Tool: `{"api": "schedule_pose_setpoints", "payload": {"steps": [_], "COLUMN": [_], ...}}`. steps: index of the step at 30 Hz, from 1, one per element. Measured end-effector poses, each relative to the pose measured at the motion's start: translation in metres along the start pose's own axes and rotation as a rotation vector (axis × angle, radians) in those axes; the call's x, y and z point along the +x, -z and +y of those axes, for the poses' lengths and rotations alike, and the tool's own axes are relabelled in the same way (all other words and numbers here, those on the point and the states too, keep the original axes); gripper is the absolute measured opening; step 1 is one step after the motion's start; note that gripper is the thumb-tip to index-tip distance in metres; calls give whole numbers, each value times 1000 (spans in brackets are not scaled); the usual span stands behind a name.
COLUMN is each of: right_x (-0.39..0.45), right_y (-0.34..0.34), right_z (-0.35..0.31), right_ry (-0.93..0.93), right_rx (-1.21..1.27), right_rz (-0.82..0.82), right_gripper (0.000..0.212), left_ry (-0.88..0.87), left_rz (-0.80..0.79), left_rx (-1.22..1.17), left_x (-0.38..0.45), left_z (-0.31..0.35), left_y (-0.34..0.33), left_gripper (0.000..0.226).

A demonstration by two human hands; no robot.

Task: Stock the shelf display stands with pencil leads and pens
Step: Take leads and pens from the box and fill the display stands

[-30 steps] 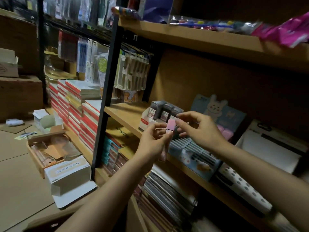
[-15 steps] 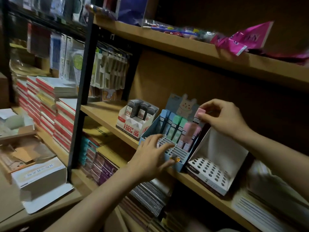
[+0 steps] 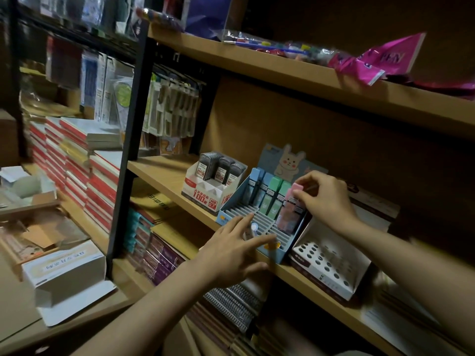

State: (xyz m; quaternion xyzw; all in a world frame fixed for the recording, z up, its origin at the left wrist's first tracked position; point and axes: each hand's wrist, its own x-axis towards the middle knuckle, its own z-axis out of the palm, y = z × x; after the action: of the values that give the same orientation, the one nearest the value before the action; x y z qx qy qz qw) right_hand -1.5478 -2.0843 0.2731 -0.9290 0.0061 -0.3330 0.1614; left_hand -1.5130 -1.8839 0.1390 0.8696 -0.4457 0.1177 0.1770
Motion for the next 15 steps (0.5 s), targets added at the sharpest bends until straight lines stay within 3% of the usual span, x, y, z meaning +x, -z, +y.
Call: {"api": "schedule_pose_setpoints", "payload": {"steps": [15], "right_x": [-14], "right_y": [-22], "right_z": [-3], "right_ry": [52], "right_rx": [-135], "right_rz": [9], "right_gripper": [10], "left_ry": [-30], "left_rz": [24], "left_rx": [7], "left_x": [-2], "left_z": [2], "left_y": [-3], "left_gripper": [64]}}
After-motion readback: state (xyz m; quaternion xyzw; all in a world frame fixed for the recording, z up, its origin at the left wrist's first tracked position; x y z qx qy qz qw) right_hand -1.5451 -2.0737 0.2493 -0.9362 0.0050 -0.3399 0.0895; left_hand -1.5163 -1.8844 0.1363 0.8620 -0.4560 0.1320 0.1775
